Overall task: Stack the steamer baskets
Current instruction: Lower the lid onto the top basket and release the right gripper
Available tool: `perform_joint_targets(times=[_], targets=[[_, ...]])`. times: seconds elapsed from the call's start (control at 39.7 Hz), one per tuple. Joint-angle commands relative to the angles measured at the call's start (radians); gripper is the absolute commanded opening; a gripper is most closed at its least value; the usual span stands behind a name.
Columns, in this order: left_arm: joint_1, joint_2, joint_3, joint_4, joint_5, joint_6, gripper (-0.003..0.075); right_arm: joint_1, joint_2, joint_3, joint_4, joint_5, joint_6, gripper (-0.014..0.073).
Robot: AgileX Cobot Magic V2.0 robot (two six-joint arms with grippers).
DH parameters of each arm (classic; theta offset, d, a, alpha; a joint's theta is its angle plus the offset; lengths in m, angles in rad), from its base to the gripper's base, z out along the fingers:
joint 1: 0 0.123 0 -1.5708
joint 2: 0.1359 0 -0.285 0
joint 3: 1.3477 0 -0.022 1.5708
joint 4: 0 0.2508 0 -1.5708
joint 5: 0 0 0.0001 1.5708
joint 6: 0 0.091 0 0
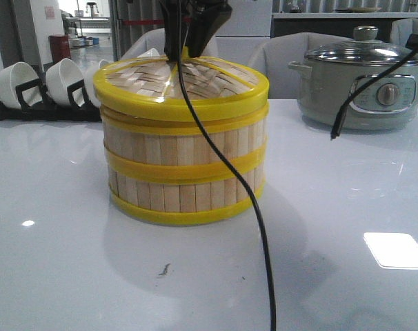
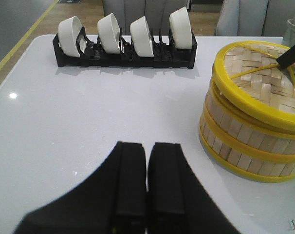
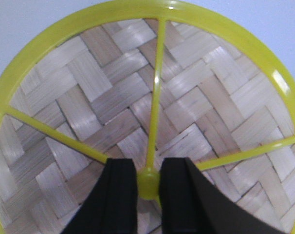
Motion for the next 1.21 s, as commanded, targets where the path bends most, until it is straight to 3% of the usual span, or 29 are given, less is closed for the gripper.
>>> perform_joint_targets(times=[0.0,0.48,0.58,0.78,1.18], targets=[[-0.004,0.008,-0.029,0.003,-0.092,-0.009,0.0083,-0.004,-0.056,-0.039,-0.016,-0.057,-0.007,0.0036],[-0.004,0.008,-0.029,0.003,-0.092,-0.009,0.0083,-0.007,-0.046,-0.039,-0.016,-0.079,-0.007,0.0043],[-0.004,0.008,-0.029,0.003,-0.092,-0.009,0.0083,-0.007,-0.046,-0.039,-0.016,-0.079,-0.007,0.0124],[-0.004,0.008,-0.029,0.003,-0.092,-0.009,0.0083,-0.007,-0.046,-0.039,-0.016,-0.078,-0.007,0.0395],[-0.004,0.008,-0.029,0.003,-0.092,-0.009,0.0083,-0.009,-0.079,-0.039,-0.033,-0.087,-0.007,0.0406]])
